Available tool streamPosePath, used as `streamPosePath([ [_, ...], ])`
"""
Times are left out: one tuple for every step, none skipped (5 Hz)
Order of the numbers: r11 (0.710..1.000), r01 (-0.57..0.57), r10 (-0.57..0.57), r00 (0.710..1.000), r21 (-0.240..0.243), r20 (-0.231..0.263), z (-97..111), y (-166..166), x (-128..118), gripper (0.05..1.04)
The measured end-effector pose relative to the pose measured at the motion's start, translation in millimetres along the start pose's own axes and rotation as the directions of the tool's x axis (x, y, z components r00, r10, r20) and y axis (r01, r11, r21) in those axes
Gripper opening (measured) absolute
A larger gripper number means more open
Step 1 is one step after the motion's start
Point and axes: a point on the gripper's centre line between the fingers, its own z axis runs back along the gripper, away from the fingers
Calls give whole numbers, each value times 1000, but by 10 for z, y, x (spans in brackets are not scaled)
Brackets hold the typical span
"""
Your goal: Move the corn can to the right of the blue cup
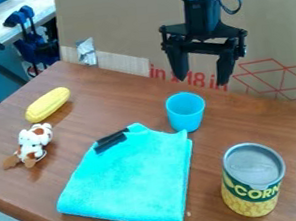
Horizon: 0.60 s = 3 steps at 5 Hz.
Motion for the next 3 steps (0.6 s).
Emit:
streamPosePath([
  [1000,-1,2,999,9,-36,-132,7,-39,1003],
  [1000,-30,30,999,0,-15,-311,-140,-129,1003],
  [998,63,-63,998,-13,-2,-330,-406,-201,1003],
])
